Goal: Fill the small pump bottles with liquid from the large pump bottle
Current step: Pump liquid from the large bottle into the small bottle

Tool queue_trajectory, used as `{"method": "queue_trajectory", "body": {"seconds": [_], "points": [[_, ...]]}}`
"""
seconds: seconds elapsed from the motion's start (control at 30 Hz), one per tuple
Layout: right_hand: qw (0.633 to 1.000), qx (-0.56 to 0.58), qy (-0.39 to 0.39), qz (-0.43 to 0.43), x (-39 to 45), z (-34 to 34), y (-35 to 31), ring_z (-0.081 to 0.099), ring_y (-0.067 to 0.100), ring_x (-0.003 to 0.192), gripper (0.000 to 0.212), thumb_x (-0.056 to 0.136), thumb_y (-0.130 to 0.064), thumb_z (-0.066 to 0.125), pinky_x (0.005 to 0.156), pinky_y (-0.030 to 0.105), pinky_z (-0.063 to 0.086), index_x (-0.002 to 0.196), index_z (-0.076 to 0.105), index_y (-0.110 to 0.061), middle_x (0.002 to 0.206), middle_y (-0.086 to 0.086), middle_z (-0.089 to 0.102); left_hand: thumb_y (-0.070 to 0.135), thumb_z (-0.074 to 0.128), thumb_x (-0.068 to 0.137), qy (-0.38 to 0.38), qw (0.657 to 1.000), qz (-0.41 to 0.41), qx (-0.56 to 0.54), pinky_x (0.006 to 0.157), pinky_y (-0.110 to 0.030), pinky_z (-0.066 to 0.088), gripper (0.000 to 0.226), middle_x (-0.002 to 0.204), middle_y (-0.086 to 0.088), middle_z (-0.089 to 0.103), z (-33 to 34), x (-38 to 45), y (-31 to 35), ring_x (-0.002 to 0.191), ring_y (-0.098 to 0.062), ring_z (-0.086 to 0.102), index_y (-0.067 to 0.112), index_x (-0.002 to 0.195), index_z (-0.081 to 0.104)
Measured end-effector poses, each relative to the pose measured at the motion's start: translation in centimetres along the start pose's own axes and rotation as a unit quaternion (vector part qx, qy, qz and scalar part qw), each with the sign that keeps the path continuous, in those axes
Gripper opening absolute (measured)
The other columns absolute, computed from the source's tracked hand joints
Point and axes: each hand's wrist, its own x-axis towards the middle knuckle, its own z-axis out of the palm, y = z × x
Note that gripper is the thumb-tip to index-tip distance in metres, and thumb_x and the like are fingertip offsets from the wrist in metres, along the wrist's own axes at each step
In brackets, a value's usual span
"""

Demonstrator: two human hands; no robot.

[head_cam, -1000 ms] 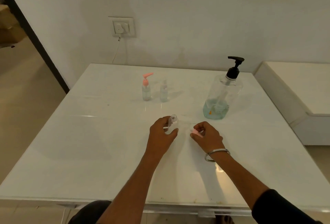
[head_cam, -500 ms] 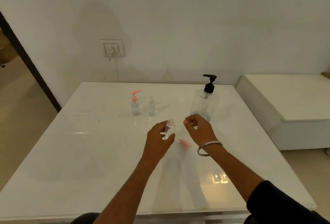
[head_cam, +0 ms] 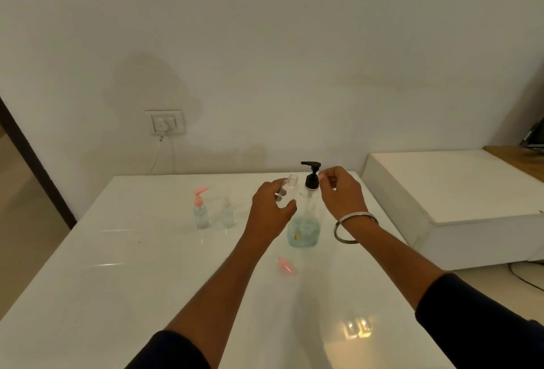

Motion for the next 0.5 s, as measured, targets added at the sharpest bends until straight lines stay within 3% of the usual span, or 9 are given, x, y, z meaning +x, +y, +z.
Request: {"method": "queue_trajectory", "body": {"seconds": [0.2,0.37,0.5], "points": [[0.999,-0.003,0.047,-0.018,3.3,0.6,0.2,0.058,0.021,0.093,0.018,0.093,-0.021,0.046,0.087,0.033,0.050,0.101,0.058,-0.010,0.104,0.009,0.057,0.015,0.068,0.080,-0.014,0.999,-0.007,0.035,0.064,-0.006,0.038,0.047,0.107,-0.003,0.057,0.4,2.2,-0.2,0.088,-0.011,0.055,0.016,0.125,0.054],[0.999,0.023,0.037,-0.014,5.5,2.0,0.1,0.058,0.024,0.083,0.034,0.097,-0.027,0.036,0.073,0.028,0.044,0.101,0.059,-0.002,0.095,0.015,0.063,0.014,0.068,0.079,-0.009,0.999,0.014,0.049,0.063,-0.002,0.039,0.044,0.105,-0.002,0.060,0.9,4.1,-0.8,0.086,-0.008,0.055,0.016,0.121,0.057],[0.998,0.042,0.033,-0.019,6.4,2.7,0.4,0.055,0.019,0.077,0.040,0.099,-0.029,0.032,0.071,0.025,0.041,0.099,0.063,-0.003,0.088,0.010,0.062,0.017,0.071,0.078,-0.001,0.999,0.013,0.042,0.063,-0.004,0.041,0.040,0.104,0.002,0.061,1.4,5.2,-1.7,0.087,-0.006,0.056,0.016,0.115,0.055]]}}
